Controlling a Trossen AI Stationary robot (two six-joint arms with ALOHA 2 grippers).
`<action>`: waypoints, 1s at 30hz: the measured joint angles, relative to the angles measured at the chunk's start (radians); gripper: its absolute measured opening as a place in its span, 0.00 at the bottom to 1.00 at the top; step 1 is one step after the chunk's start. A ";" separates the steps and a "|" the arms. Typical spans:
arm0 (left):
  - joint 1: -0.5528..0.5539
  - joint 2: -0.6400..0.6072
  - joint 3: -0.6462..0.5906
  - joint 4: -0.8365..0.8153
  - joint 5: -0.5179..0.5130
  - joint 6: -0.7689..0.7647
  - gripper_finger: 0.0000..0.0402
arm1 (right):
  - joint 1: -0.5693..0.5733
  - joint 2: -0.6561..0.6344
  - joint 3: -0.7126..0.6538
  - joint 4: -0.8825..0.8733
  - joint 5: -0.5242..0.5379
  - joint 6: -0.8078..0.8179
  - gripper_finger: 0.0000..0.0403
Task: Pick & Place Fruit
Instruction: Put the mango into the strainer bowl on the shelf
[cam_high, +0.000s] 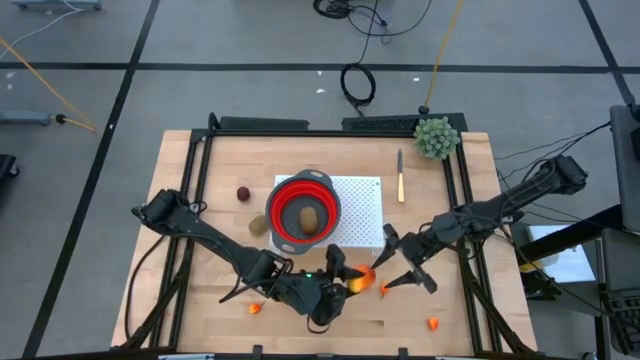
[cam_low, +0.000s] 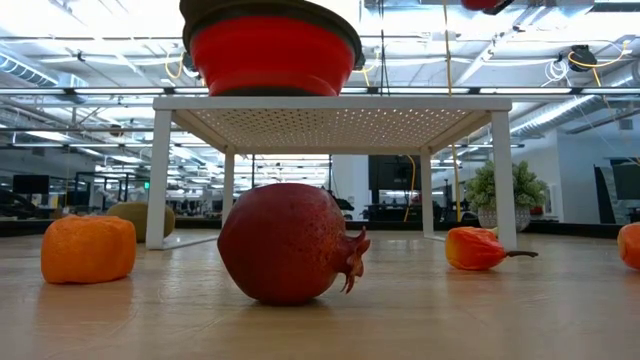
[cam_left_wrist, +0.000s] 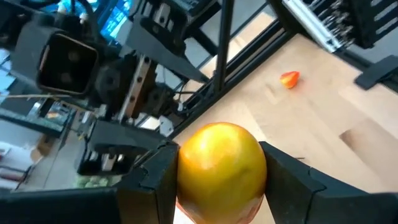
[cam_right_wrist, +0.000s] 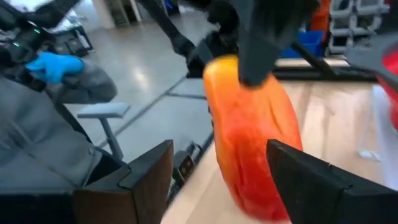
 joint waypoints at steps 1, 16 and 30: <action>-0.001 0.000 0.000 0.001 -0.013 -0.001 0.46 | 0.000 -0.013 0.000 -0.027 0.002 0.000 0.60; 0.012 -0.038 0.000 0.067 -0.077 -0.136 0.46 | 0.032 -0.057 0.000 -0.289 0.159 -0.061 0.22; 0.082 -0.184 0.000 0.033 -0.137 -0.492 0.46 | 0.149 -0.057 0.000 -0.418 0.278 -0.129 0.01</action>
